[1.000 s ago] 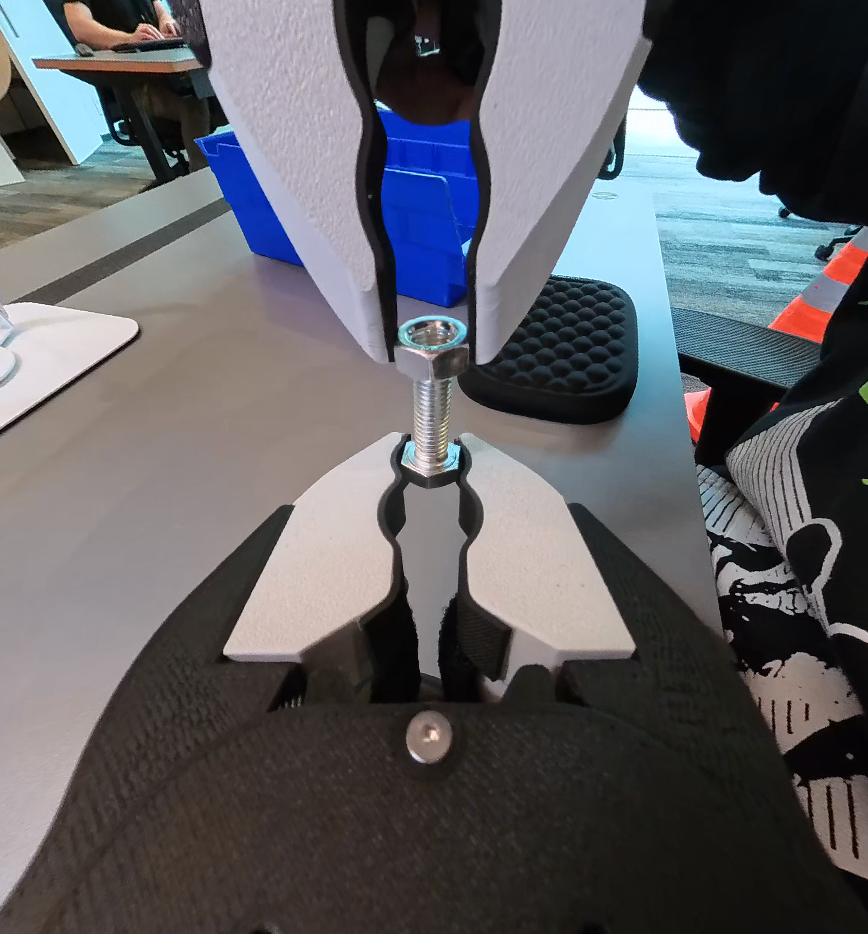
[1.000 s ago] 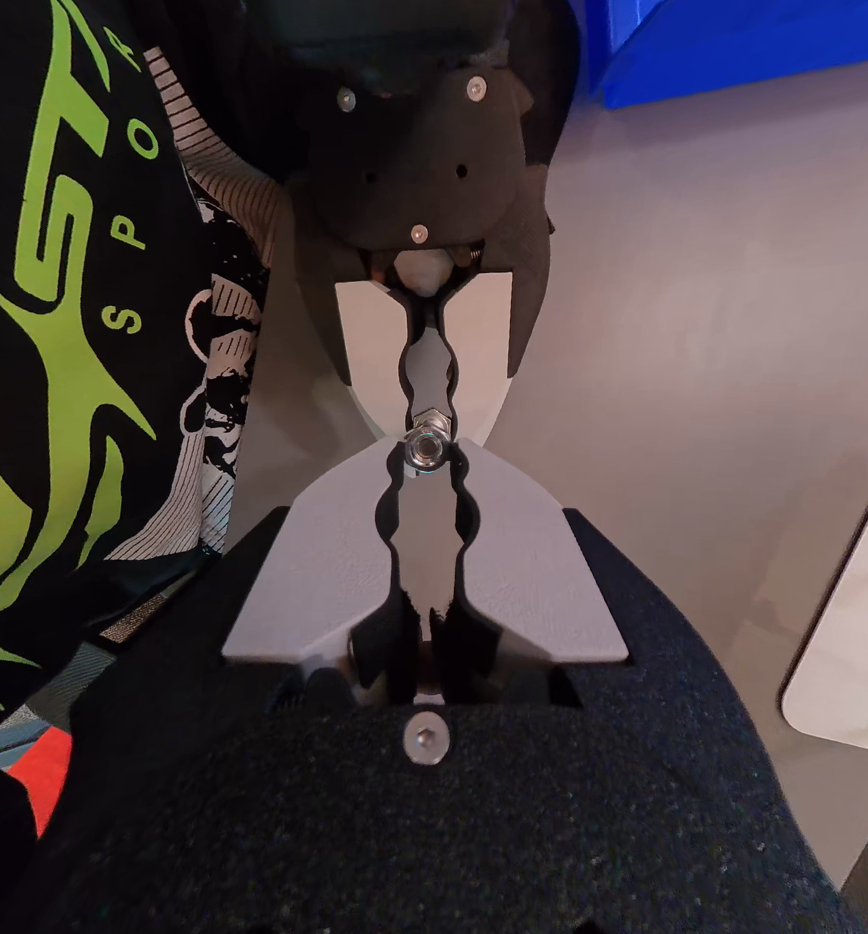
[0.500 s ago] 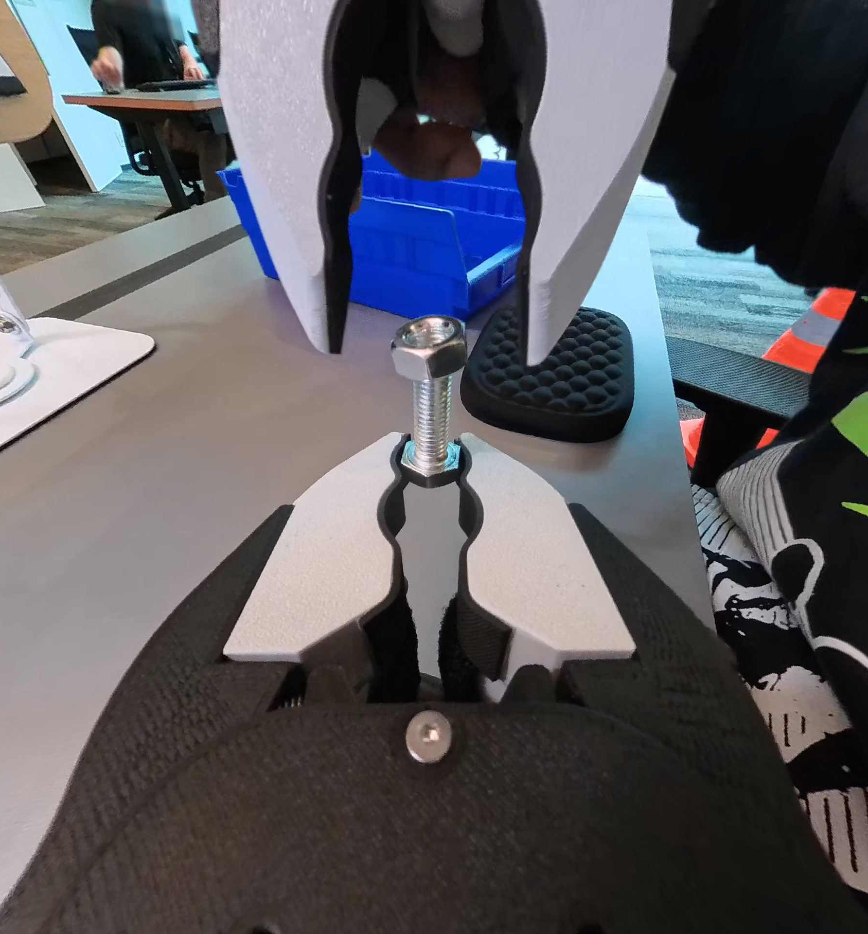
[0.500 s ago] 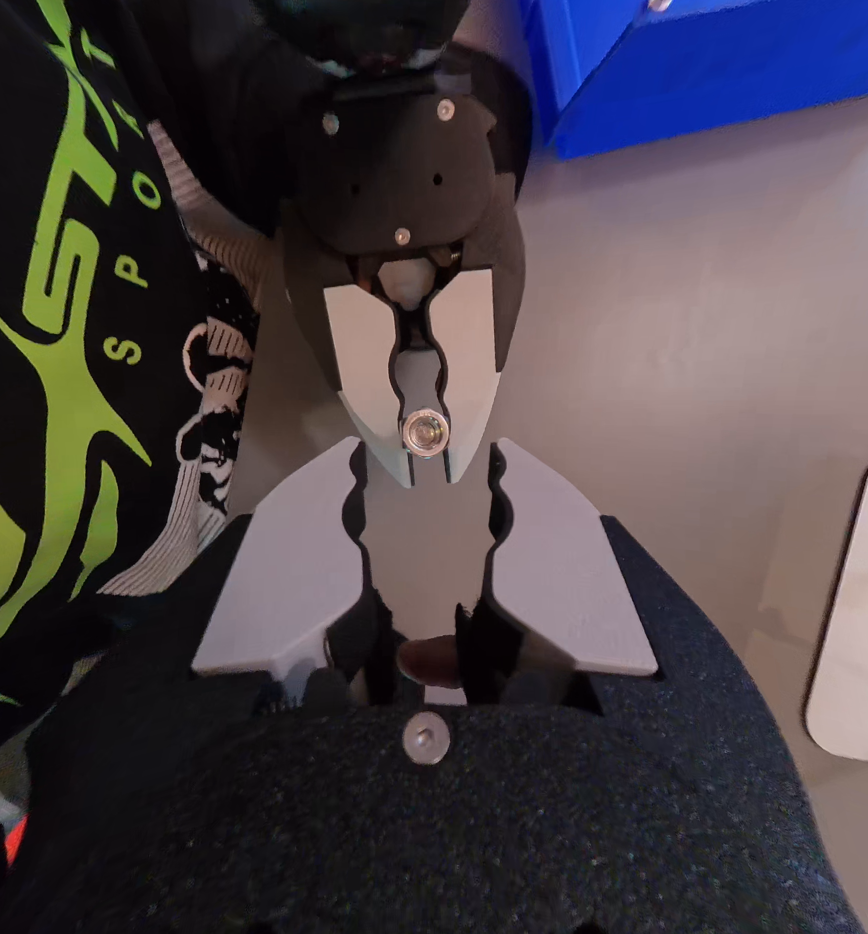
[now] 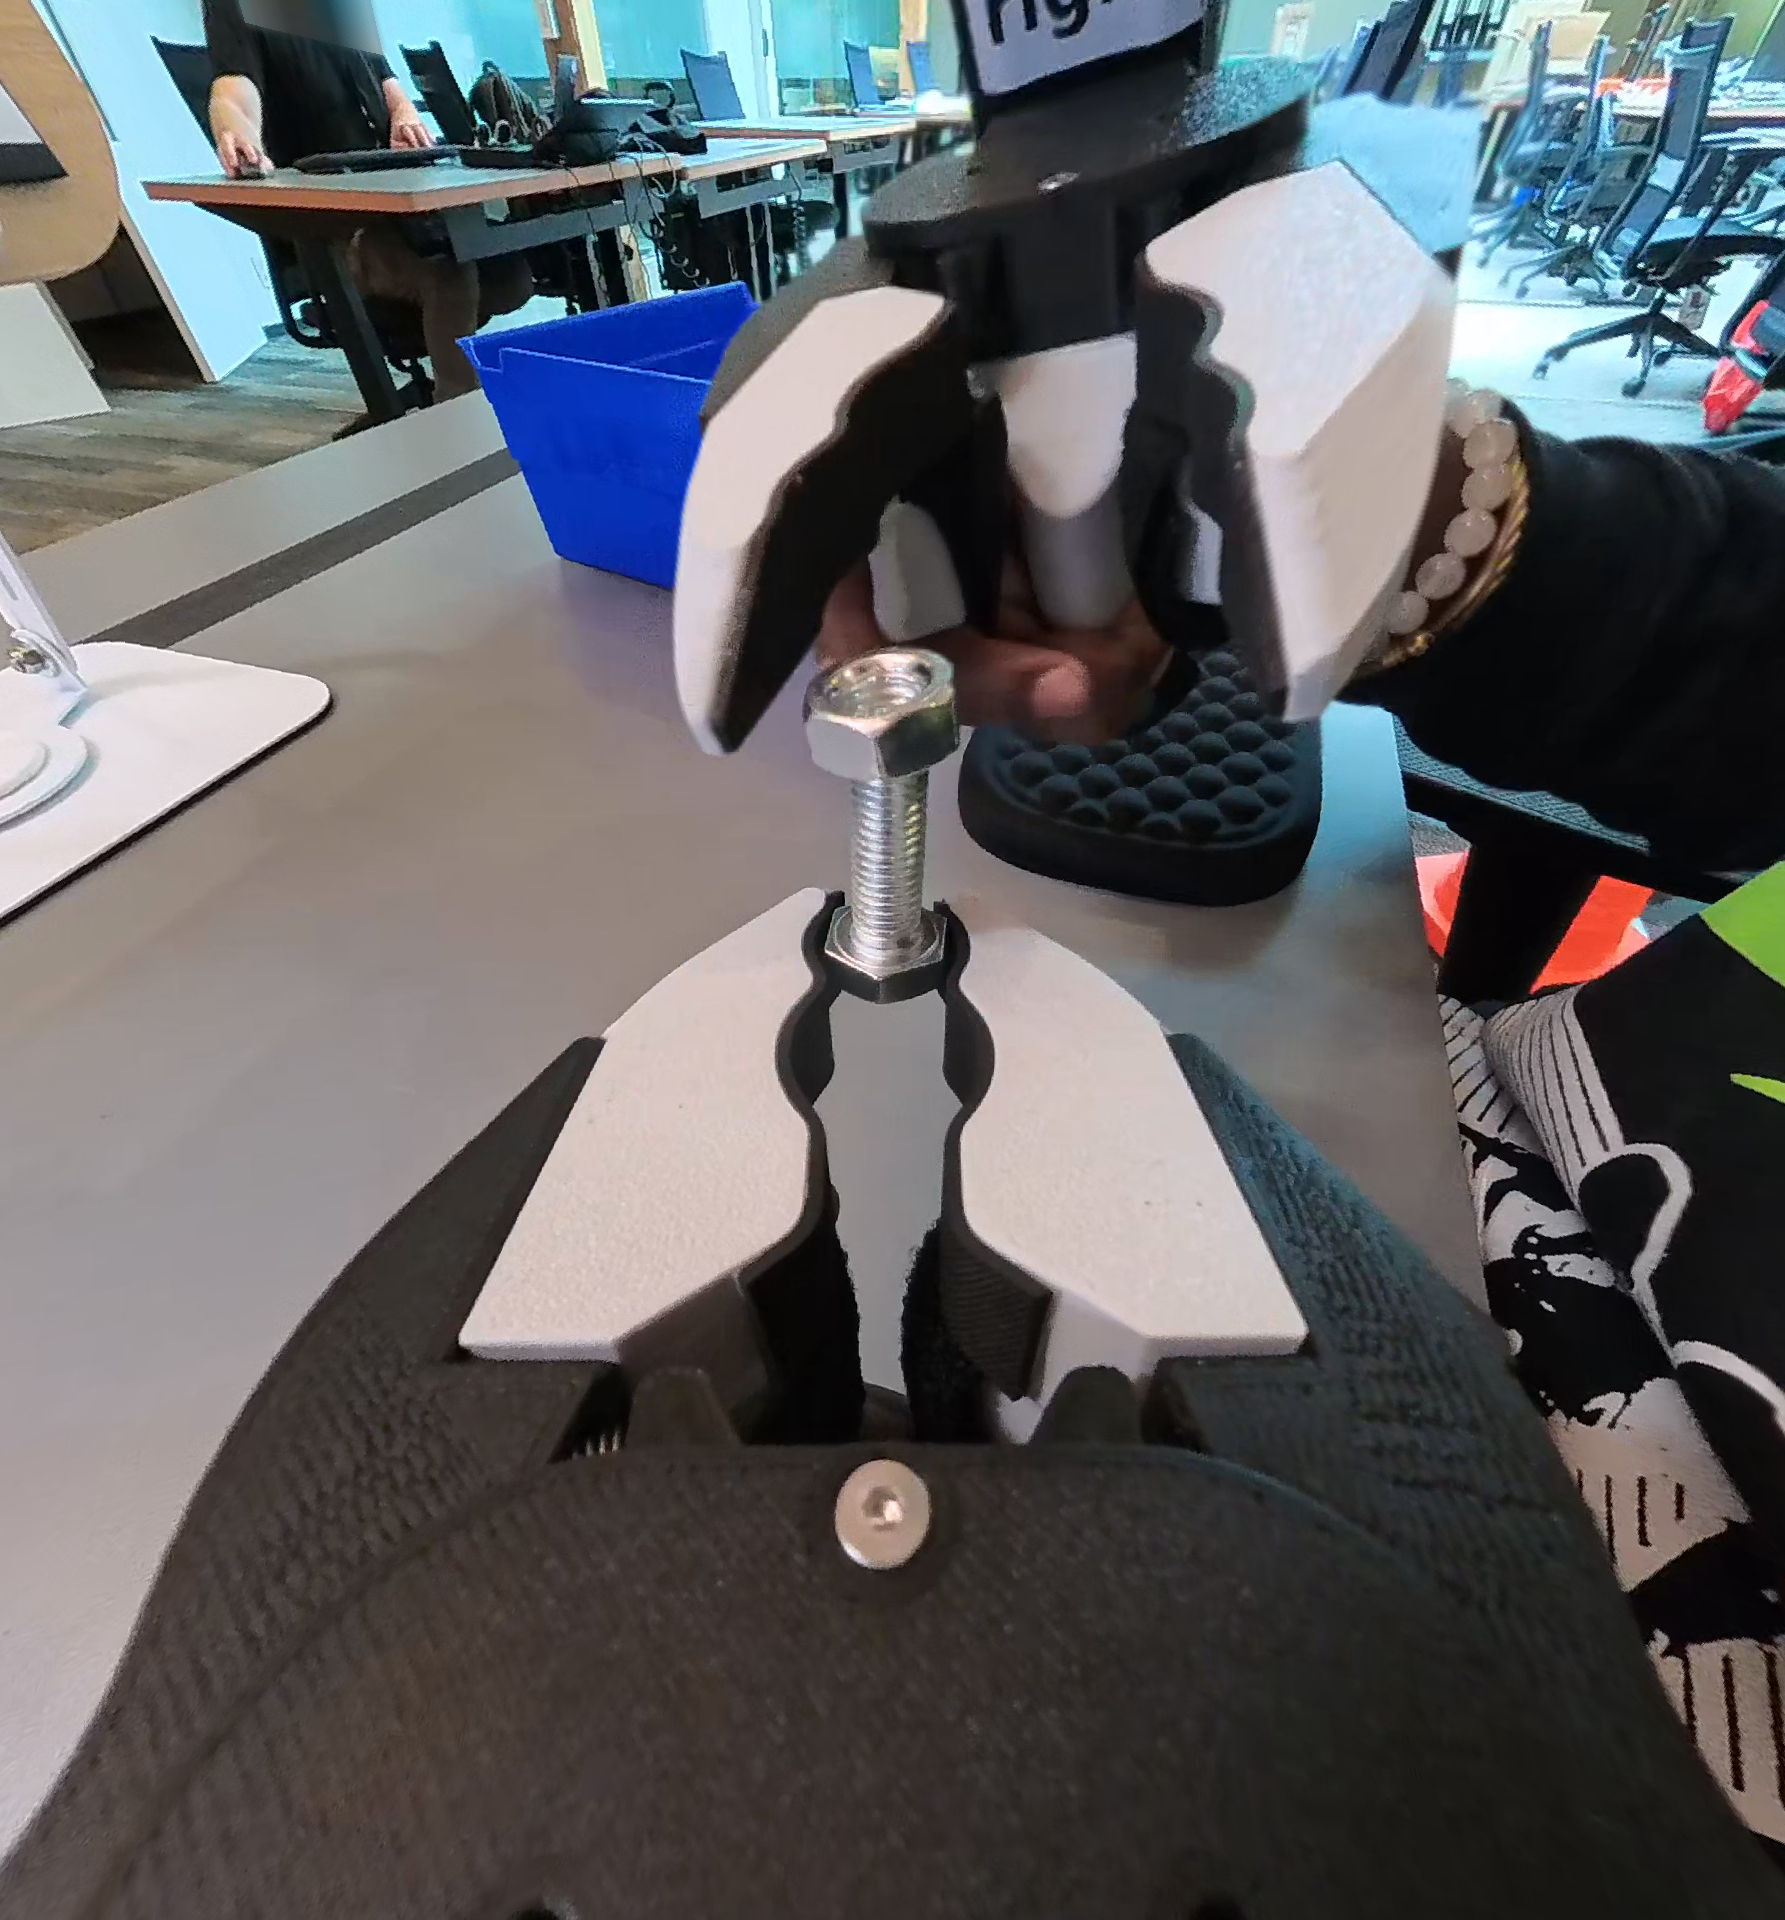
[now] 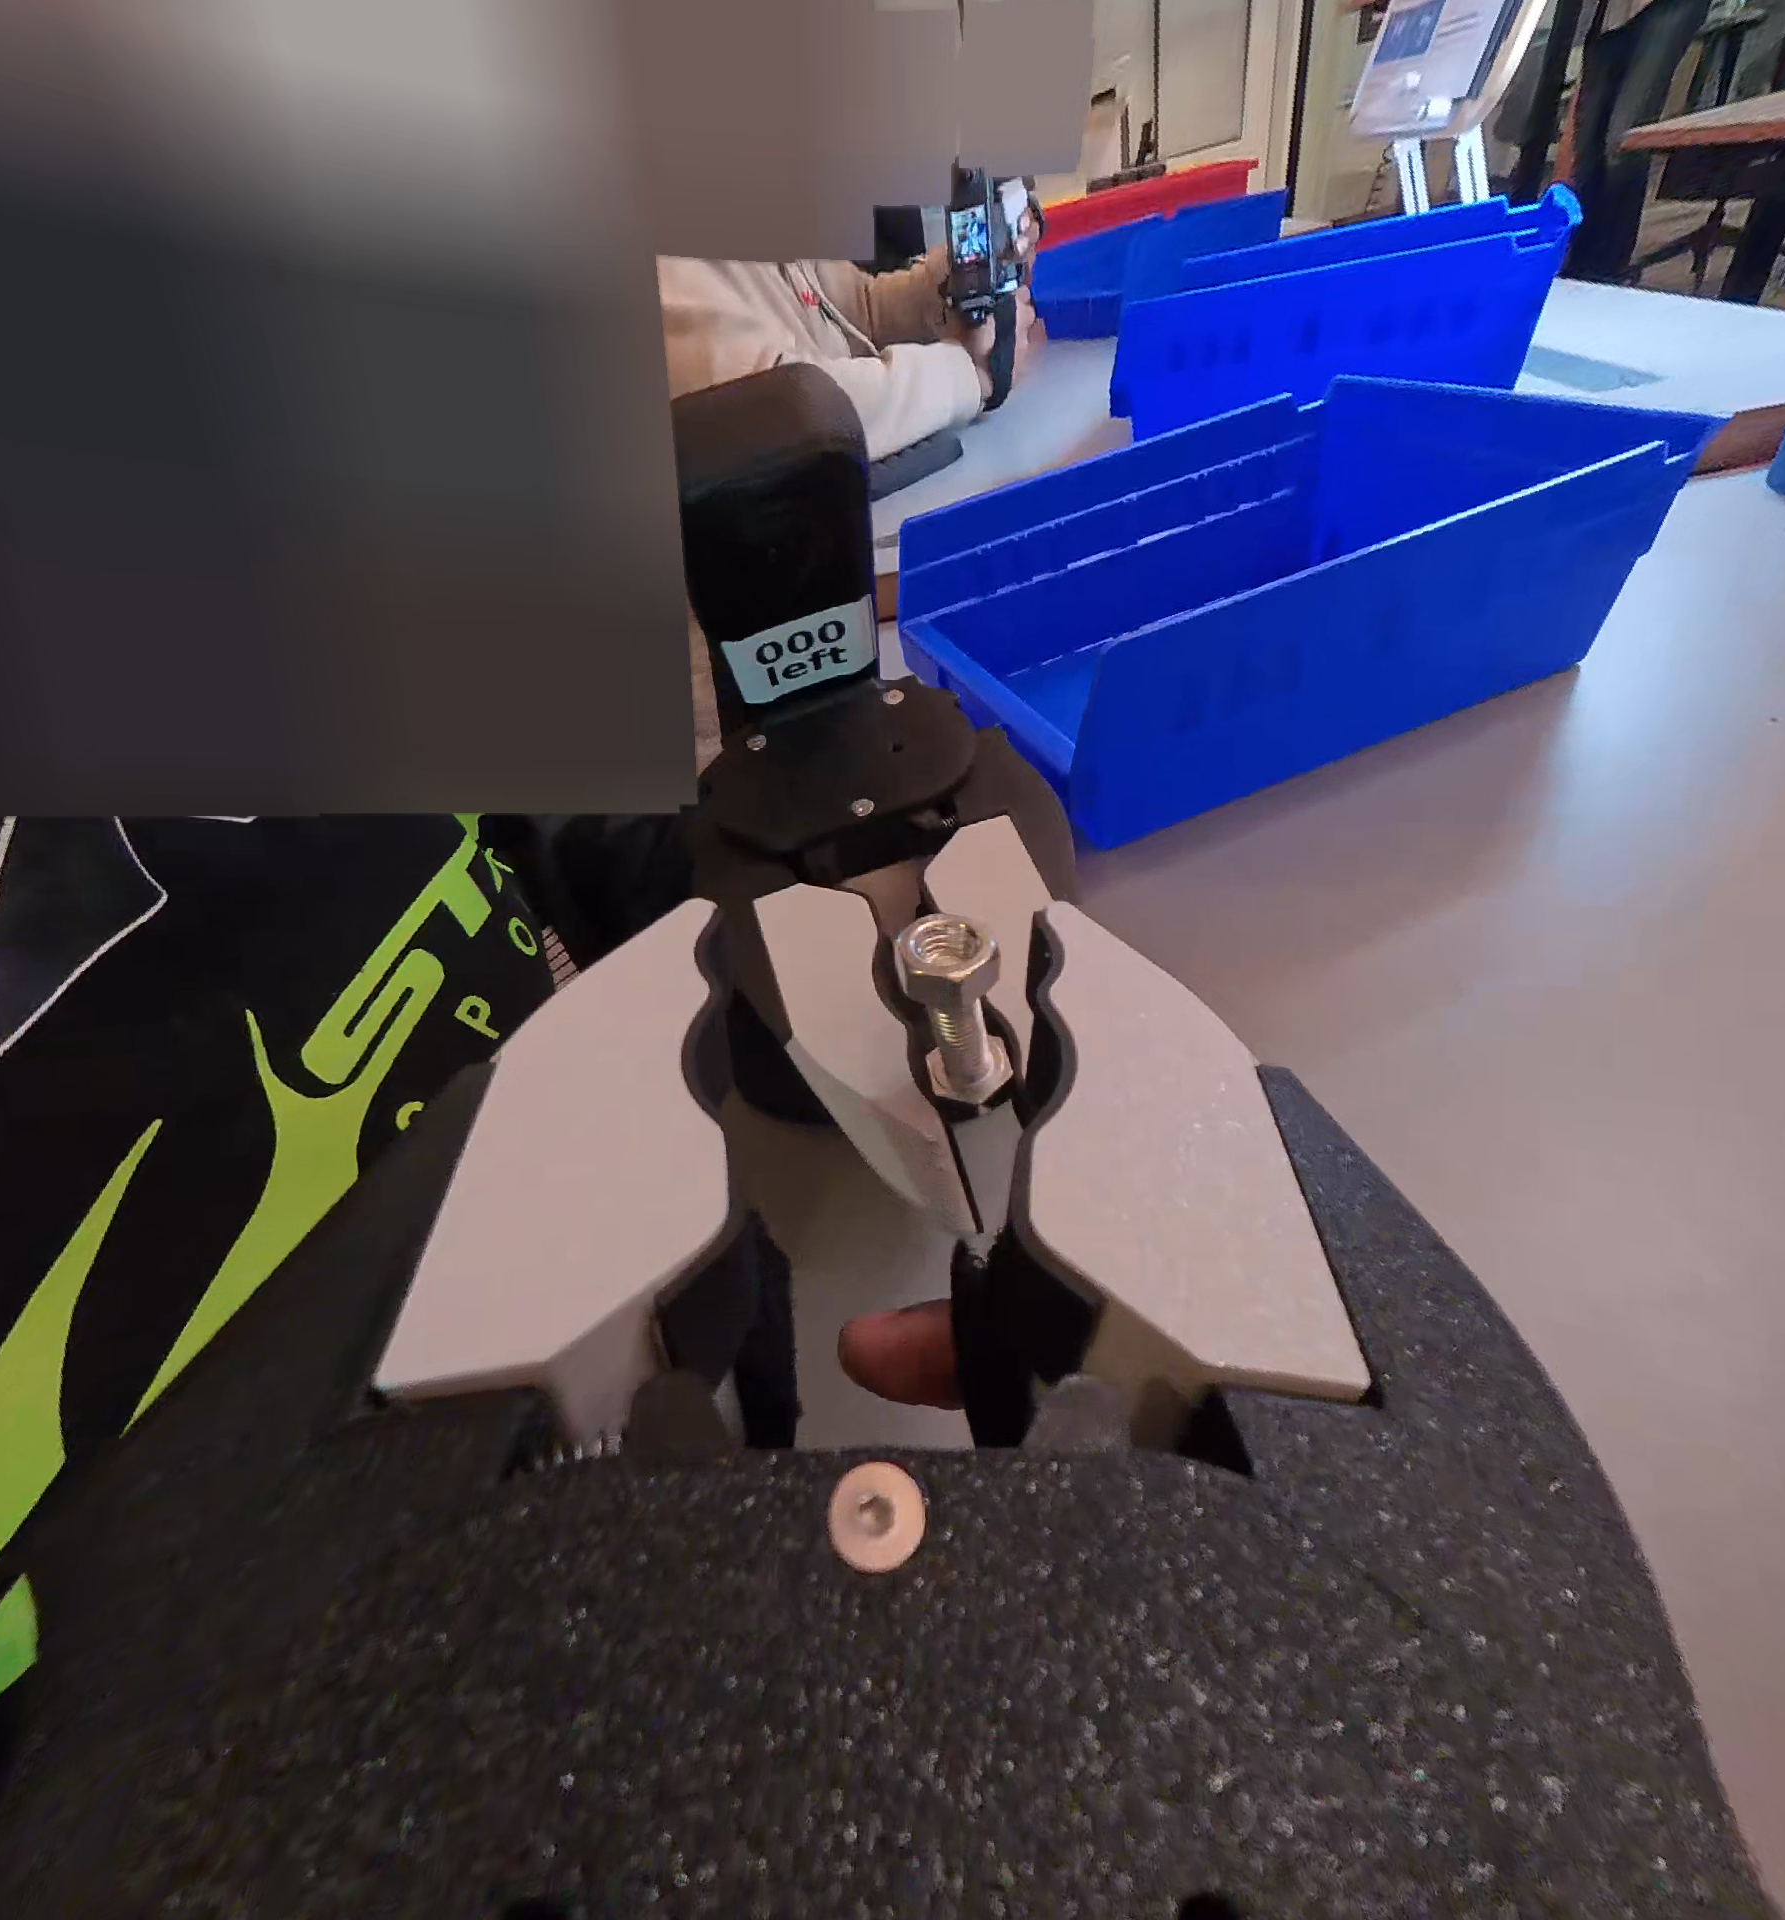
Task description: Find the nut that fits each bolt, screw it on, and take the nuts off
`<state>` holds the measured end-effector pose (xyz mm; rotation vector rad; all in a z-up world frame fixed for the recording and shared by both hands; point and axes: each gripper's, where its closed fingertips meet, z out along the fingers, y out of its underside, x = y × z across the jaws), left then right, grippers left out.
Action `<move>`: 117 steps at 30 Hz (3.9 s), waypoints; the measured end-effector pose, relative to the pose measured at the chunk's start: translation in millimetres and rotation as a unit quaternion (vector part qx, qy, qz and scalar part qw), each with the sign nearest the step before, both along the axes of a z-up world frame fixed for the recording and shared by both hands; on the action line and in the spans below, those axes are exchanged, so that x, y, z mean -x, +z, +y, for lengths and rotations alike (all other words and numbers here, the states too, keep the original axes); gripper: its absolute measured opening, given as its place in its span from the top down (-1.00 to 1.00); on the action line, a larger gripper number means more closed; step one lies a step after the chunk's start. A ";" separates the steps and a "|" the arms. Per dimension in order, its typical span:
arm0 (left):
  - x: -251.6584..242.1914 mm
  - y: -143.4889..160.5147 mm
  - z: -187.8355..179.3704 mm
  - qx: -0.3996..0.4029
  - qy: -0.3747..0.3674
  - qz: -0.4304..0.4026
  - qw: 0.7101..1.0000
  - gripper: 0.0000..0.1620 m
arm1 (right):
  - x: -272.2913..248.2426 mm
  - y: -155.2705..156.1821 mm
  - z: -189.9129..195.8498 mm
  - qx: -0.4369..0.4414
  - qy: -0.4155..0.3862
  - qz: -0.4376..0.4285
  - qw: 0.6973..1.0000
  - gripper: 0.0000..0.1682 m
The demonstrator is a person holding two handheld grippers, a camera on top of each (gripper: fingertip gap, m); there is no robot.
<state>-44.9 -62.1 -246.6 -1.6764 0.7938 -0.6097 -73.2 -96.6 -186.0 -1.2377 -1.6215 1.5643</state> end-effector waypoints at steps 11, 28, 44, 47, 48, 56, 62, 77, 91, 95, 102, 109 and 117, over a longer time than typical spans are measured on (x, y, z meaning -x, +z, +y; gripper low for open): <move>1.2 -0.8 1.9 0.007 0.005 -0.003 1.000 0.80 | -5.7 -0.5 2.3 -0.003 -0.009 -0.002 1.000 0.40; 0.3 -2.3 0.9 0.012 0.005 0.002 1.000 0.79 | -1.1 0.0 2.0 -0.004 -0.015 0.012 1.000 0.37; 1.0 -1.8 0.0 0.017 0.009 -0.004 1.000 0.80 | -7.2 0.4 10.3 -0.003 -0.044 0.014 0.999 0.41; 0.5 -1.9 -0.7 0.017 0.007 -0.003 1.000 0.80 | -3.4 0.4 10.1 -0.004 -0.042 0.018 0.999 0.42; 0.3 -1.9 -1.0 0.017 0.006 -0.003 1.000 0.80 | -2.1 -0.6 9.2 -0.006 -0.039 0.016 0.999 0.42; 3.4 1.3 -0.3 0.021 0.012 -0.022 0.999 0.80 | -4.6 -1.9 8.1 -0.009 -0.041 0.014 0.999 0.46; 2.6 0.7 -1.1 0.019 0.011 -0.017 1.000 0.79 | -7.7 0.1 12.5 -0.009 -0.057 0.024 0.998 0.46; 3.0 0.8 -1.7 0.019 0.012 -0.019 1.000 0.80 | -5.5 0.0 5.6 -0.011 -0.056 0.037 0.998 0.40; 3.7 2.0 -2.6 0.017 0.011 -0.023 1.000 0.80 | 8.2 1.5 6.1 -0.012 -0.063 0.062 0.996 0.30; 4.0 2.3 -2.8 0.017 0.010 -0.025 0.999 0.80 | 16.6 -2.4 1.0 -0.019 -0.053 0.061 0.997 0.30; 5.5 3.1 -2.1 0.021 0.013 -0.031 0.999 0.80 | 7.1 -2.4 2.0 -0.019 -0.064 0.064 0.996 0.33; 6.6 3.7 -1.9 0.023 0.014 -0.035 0.999 0.80 | -11.9 1.1 3.2 -0.011 -0.076 0.078 0.994 0.47; 5.6 4.5 -4.0 0.019 0.007 -0.034 0.999 0.80 | 4.9 -0.6 7.1 -0.013 -0.077 0.093 0.993 0.30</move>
